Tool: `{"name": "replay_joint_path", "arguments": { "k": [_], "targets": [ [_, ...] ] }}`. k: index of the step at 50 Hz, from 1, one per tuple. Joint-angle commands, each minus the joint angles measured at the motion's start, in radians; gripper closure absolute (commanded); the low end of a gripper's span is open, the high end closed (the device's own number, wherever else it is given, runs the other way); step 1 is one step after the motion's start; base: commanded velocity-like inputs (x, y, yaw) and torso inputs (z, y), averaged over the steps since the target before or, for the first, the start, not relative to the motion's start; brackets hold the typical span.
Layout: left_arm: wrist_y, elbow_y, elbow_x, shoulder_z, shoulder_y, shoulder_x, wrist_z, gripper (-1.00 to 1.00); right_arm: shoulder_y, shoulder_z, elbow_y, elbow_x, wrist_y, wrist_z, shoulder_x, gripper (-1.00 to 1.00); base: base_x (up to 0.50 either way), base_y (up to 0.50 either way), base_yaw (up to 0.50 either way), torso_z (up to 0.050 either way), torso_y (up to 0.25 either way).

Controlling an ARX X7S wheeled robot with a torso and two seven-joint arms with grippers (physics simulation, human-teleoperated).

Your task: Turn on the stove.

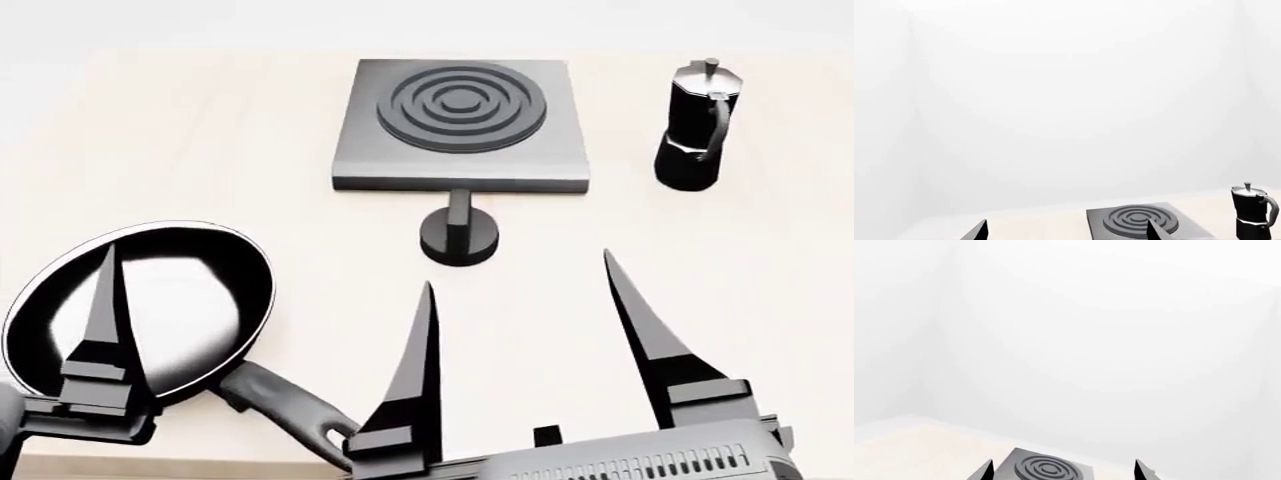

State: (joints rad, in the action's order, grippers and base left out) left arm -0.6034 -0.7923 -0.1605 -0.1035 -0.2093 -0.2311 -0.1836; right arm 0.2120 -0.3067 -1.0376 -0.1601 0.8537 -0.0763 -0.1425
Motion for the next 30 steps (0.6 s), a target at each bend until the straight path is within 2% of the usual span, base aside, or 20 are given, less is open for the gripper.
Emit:
{"name": "replay_joint_path", "arguments": {
  "k": [1, 13, 30],
  "targets": [
    [0.001, 0.000, 0.004, -0.009, -0.001, -0.008, -0.009, -1.00, 0.003, -0.026, 0.001, -0.030, 0.016, 0.004, -0.005, -1.00, 0.00, 0.15, 0.00, 0.000, 0.000],
    [0.007, 0.006, 0.000, -0.013, 0.000, -0.013, -0.015, -1.00, 0.000, -0.001, 0.002, -0.027, 0.025, 0.027, 0.017, -1.00, 0.02, 0.00, 0.00, 0.000, 0.000],
    [0.006, 0.005, -0.012, -0.011, -0.001, -0.018, -0.024, -1.00, -0.005, 0.009, 0.004, -0.018, 0.018, 0.032, 0.022, -1.00, 0.24, 0.00, 0.00, 0.000, 0.000]
  ]
}}
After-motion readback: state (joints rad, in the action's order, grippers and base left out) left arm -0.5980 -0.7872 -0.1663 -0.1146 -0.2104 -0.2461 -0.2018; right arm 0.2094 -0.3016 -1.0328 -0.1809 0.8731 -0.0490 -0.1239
